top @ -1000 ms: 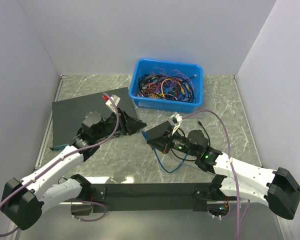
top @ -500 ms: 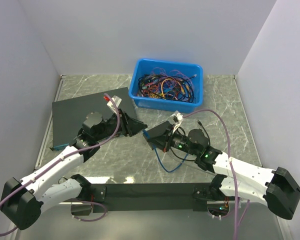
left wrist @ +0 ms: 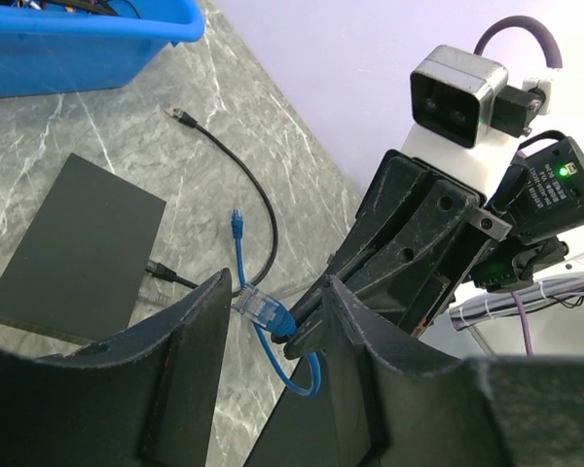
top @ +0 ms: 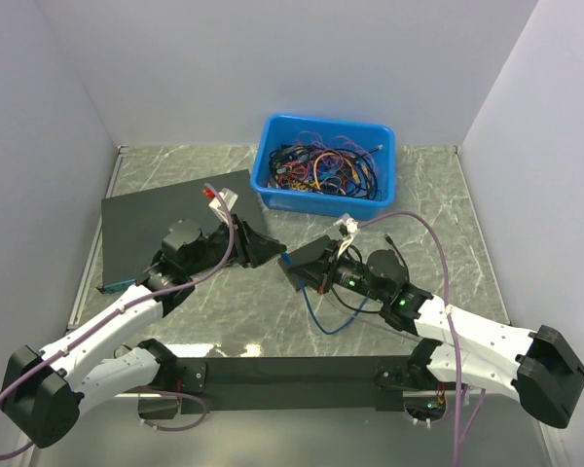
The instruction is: Insert the plug into the switch port
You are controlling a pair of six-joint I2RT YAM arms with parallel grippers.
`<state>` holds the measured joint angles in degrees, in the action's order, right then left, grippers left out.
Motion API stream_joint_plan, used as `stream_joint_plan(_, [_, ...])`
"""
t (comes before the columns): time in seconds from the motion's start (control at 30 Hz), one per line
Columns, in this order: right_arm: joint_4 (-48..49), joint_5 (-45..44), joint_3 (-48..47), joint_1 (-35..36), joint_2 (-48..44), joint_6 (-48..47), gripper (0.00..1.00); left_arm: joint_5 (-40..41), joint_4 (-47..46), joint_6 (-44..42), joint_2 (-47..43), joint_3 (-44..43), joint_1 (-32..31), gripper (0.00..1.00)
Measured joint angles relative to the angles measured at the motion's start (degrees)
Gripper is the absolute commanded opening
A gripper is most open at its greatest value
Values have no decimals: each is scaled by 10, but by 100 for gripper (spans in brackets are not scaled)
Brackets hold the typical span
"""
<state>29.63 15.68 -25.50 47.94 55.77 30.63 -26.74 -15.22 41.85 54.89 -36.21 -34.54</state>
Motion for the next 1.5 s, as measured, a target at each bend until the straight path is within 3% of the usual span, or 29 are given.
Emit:
stream_joint_plan(0.3, [5, 0, -1, 0, 11, 0, 0, 0, 0, -1, 1, 4, 0, 40])
stream_joint_plan(0.43, [9, 1, -1, 0, 16, 0, 0, 2, 0, -2, 1, 4, 0, 31])
stream_joint_plan(0.8, [13, 1, -1, 0, 18, 5, 0, 3, 0, -2, 1, 4, 0, 31])
stream_joint_plan(1.13, [13, 1, -4, -2, 24, 9, 0, 11, 1, -5, 0, 4, 0, 2])
stream_joint_plan(1.2, [13, 1, -4, -2, 25, 9, 0, 11, 2, -7, 0, 4, 0, 0])
stream_joint_plan(1.27, [11, 0, -5, -2, 26, 9, 18, 12, 3, -7, 0, 4, 0, 1])
stream_joint_plan(1.3, [7, 0, -7, -2, 27, 9, 31, 12, 5, -7, 0, 4, 0, 1])
stream_joint_plan(1.33, [4, 0, -10, -2, 29, 9, 53, 14, 6, -7, 0, 4, 0, 1])
stream_joint_plan(1.43, [-19, -15, -24, -3, 31, -3, 69, 14, 18, -7, 0, 4, -3, 0])
stream_joint_plan(1.5, [-37, -31, -35, -4, 28, -13, 70, 18, 32, -7, 0, 4, -4, 1])
